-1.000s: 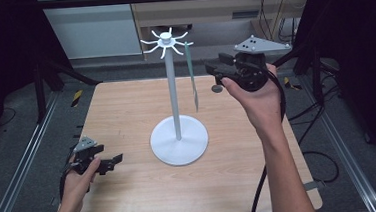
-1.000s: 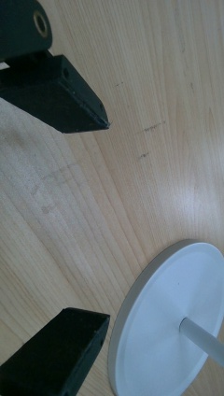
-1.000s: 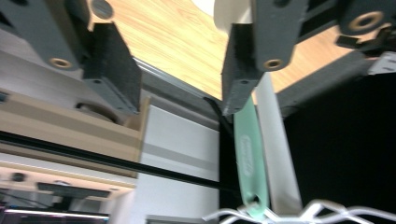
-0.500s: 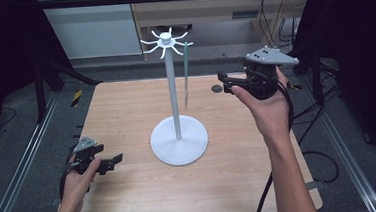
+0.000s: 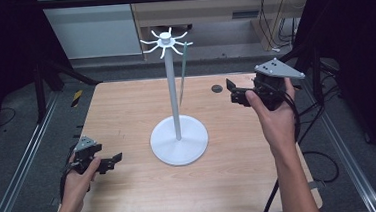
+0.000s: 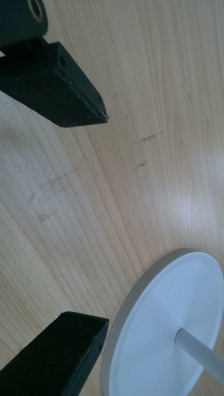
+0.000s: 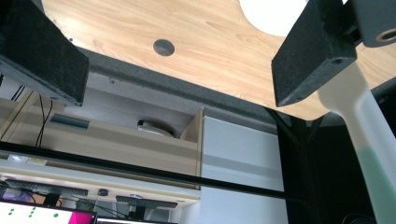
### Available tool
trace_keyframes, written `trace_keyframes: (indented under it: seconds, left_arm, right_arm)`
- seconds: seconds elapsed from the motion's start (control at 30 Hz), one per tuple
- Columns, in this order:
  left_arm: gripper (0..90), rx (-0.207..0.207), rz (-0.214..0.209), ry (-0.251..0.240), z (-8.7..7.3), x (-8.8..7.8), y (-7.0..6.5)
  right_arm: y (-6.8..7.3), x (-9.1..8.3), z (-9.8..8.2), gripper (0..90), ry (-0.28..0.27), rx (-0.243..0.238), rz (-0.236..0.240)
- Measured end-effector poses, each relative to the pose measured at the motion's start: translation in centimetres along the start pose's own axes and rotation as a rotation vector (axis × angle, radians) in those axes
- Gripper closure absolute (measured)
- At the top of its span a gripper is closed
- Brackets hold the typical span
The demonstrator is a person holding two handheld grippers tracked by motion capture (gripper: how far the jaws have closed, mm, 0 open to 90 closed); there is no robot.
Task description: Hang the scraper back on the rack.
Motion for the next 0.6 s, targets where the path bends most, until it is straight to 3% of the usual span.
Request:
trace_keyframes:
  seconds: [0.43,0.6]
  left_arm:
    - [2.9,-0.014,0.014,0.0,-0.1,0.0,0.2]
    - [3.1,-0.02,0.022,-0.003,0.0,0.0,0.4]
  right_arm:
    - [-1.0,0.0,-5.3,4.7,0.055,0.047,-0.011]
    - [-1.1,-0.3,-6.9,4.8,0.077,0.04,-0.025]
Point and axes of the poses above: each handheld gripper's, and its own axes: x roughly forward along the jaws, z roughly out of its top, y roughly to its left, the point moved 7 cm from there along x, roughly forward along the jaws, and after that the axes turned 7 degrees about y, right-handed, at the moved point
